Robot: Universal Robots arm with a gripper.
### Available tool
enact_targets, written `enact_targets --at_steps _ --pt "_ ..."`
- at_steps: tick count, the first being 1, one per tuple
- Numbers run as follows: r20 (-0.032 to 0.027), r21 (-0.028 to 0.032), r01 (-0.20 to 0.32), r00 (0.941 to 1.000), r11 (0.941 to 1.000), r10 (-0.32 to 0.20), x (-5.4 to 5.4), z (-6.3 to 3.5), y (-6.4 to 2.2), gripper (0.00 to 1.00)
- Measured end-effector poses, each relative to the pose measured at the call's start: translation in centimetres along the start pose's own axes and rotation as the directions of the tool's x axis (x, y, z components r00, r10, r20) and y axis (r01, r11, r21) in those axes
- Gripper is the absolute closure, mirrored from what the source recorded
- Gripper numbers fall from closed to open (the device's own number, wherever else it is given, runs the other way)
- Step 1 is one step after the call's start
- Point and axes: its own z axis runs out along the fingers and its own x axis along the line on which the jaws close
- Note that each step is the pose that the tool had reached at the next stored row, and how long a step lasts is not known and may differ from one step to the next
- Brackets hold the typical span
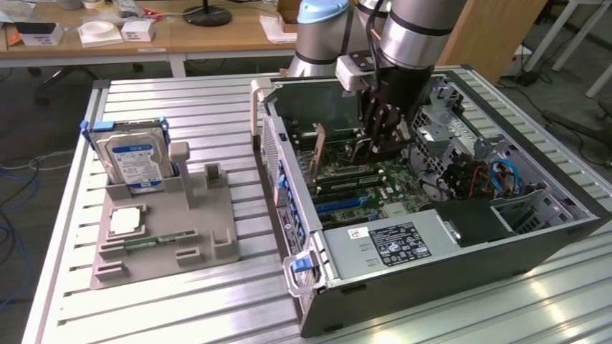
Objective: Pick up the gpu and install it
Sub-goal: 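Insert the gpu into the slot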
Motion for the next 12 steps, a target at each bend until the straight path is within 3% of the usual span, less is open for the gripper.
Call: enact_targets --at_steps 7,12 --pt "-0.0008 0.0004 0.0 1.0 1.0 0.0 0.1 0.75 0.15 0.73" --pt "-0.0027 0.0066 -0.041 0.9992 0.9992 0.041 0.2 1.21 0.15 0.73"
